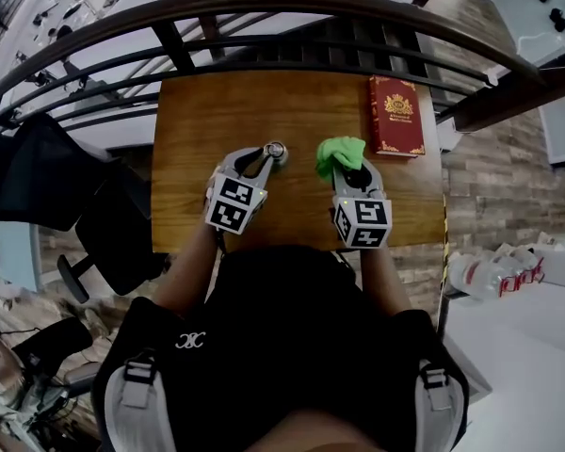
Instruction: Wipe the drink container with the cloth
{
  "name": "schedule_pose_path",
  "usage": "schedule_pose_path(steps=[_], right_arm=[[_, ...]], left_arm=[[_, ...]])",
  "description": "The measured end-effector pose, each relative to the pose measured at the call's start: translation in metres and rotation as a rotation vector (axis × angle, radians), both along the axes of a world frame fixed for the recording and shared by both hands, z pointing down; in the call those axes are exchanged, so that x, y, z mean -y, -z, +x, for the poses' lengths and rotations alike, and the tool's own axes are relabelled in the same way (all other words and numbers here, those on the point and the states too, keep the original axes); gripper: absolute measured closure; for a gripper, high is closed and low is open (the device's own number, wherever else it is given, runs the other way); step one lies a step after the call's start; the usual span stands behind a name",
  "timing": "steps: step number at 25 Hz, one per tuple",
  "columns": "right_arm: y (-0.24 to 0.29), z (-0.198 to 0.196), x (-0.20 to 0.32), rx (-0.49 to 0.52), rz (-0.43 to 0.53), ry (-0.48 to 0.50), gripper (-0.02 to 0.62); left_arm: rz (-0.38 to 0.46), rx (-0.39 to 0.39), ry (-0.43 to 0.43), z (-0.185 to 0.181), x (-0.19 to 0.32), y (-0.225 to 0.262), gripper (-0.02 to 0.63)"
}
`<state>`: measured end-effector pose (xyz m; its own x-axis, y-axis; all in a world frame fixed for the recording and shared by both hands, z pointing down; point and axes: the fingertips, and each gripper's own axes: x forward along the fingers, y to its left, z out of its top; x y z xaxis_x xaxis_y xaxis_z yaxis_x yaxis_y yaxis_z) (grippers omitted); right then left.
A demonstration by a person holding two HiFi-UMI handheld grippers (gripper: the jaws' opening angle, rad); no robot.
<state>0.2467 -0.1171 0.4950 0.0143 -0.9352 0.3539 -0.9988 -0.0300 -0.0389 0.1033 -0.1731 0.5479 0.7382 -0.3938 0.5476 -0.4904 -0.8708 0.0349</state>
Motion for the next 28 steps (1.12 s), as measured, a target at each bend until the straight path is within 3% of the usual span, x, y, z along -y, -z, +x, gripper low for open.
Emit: schedule_pose_path(steps=[8,12,28], right_arm=[[-0.013,0.009,0.001,0.014,-0.022,-0.006,0.503],[-0.019,0.010,-0.002,0.019,-0.038,-0.007,0.503],[-0.031,0.016,-0.012,0.013,-0.068,-0.020,0.503]], left_arm=[[-0.083,0.106,-0.100,0.015,-0.001,-0.040,0.371],[-0.073,0.163,-0.116,0.022,0.004,-0.053,0.311],[-0.137,0.256,-0.123,0.038,0.021,-0.104,0.295]])
